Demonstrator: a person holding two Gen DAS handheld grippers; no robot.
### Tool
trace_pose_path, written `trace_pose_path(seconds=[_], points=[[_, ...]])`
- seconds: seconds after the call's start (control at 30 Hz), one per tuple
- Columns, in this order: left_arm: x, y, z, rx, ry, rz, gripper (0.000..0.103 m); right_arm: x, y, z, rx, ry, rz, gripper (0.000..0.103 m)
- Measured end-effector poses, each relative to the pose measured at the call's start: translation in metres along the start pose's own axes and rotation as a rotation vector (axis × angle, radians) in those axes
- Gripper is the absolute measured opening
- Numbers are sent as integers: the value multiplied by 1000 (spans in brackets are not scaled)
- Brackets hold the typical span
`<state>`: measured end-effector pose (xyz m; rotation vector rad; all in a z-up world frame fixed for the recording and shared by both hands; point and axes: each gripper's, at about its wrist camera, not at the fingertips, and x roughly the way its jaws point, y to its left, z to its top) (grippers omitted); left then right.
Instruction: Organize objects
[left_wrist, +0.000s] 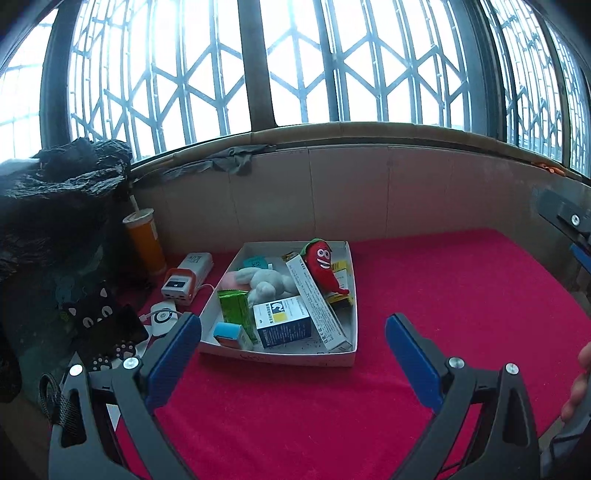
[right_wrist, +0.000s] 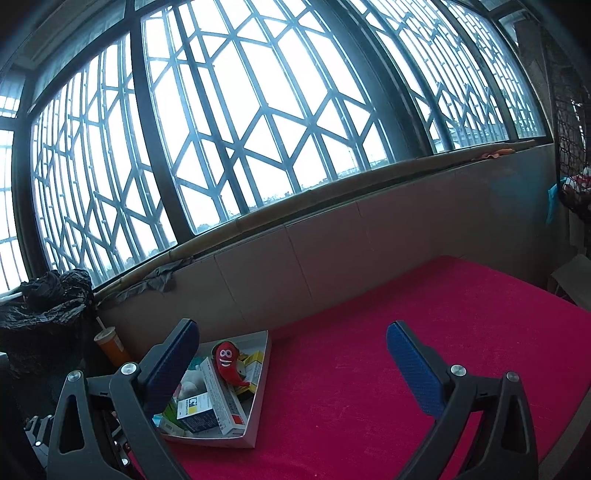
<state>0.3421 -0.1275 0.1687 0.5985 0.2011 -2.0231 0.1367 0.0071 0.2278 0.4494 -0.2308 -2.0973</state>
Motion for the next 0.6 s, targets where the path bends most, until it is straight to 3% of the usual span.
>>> trace_pose_path(seconds=[0.6], points=[[-3,10,-4,-66,5,41,100,-3,-5,-4,-5,23,-2,103]])
